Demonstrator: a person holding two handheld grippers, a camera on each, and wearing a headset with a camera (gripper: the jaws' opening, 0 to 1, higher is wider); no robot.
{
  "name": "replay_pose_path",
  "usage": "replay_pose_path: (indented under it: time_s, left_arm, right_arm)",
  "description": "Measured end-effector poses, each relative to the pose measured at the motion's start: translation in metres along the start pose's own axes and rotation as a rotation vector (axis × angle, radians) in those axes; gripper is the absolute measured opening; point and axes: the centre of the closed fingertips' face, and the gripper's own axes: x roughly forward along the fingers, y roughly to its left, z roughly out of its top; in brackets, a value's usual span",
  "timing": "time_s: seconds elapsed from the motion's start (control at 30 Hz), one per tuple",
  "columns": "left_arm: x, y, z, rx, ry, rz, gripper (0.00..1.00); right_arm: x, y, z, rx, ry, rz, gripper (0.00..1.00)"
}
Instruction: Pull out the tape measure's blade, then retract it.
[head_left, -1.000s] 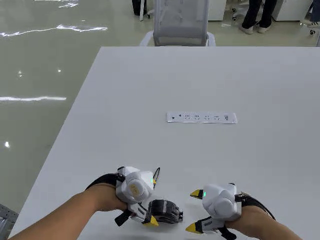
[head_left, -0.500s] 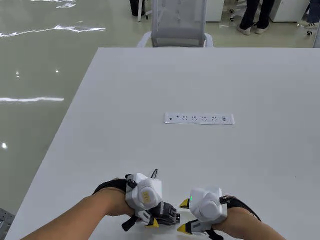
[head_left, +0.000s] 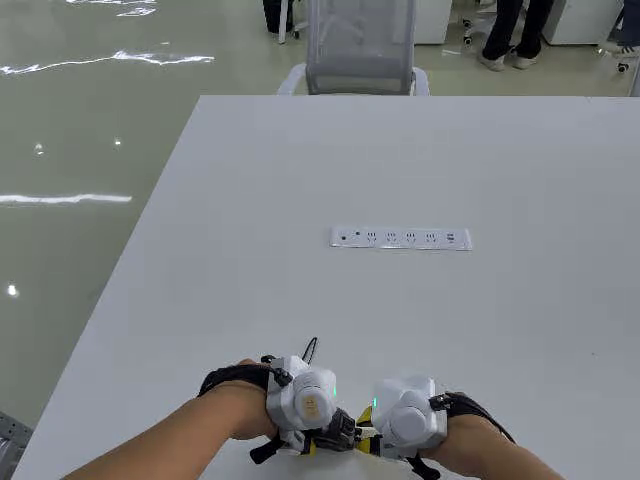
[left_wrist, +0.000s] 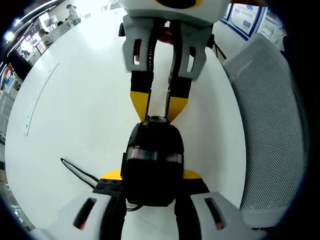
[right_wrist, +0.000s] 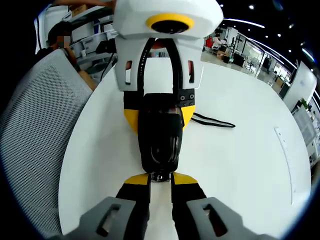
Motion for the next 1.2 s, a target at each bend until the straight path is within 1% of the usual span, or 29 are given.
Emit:
replay_pose_path:
  time_s: [0.13, 0.2, 0.23, 0.3, 0.33, 0.37, 0.4, 0.5, 0.63, 0.8, 1.2]
  left_arm:
    - [0.0002, -0.0003, -0.0009, 0.002, 0.008, -0.010, 0.33]
    - [0.0008, 0.0001, -0.0001, 0.000, 0.007, -0.013, 0.32]
    - [0.0011, 0.0000, 0.0008, 0.001, 0.007, -0.011, 0.32]
    - [0.0011, 0.0001, 0.0005, 0.006, 0.008, -0.009, 0.32]
    - [0.0013, 0.0001, 0.0005, 0.003, 0.005, -0.010, 0.32]
    - [0.0013, 0.0001, 0.0004, 0.001, 0.004, -0.010, 0.32]
    - [0.0015, 0.0003, 0.0006, -0.001, 0.002, -0.008, 0.32]
    - [0.0014, 0.0005, 0.0009, -0.002, -0.001, -0.004, 0.32]
    - [0.0016, 0.0007, 0.0010, -0.005, -0.003, -0.006, 0.32]
    - [0.0018, 0.0008, 0.0007, -0.007, 0.005, -0.009, 0.32]
    - [0.0013, 0.0003, -0.0002, 0.001, 0.015, -0.011, 0.33]
  right_arm:
    - [0.0033, 0.0002, -0.0013, -0.001, 0.018, 0.003, 0.14]
    - [0.0047, -0.0001, -0.0015, -0.006, 0.045, -0.004, 0.14]
    - [0.0047, -0.0004, -0.0016, 0.021, 0.062, 0.000, 0.14]
    - [0.0048, -0.0014, -0.0017, 0.032, 0.070, 0.005, 0.13]
    - [0.0049, -0.0015, -0.0023, 0.056, 0.076, 0.007, 0.13]
    - [0.0045, -0.0006, -0.0031, 0.105, 0.085, 0.009, 0.12]
    - [0.0053, -0.0017, -0.0028, 0.108, 0.097, 0.015, 0.12]
    - [0.0059, -0.0003, -0.0032, 0.065, 0.118, 0.015, 0.12]
    - [0.0053, -0.0017, -0.0041, 0.072, 0.112, 0.019, 0.12]
    - [0.0059, -0.0012, -0.0045, 0.078, 0.121, 0.038, 0.12]
    - [0.0053, -0.0003, -0.0048, 0.071, 0.123, 0.045, 0.12]
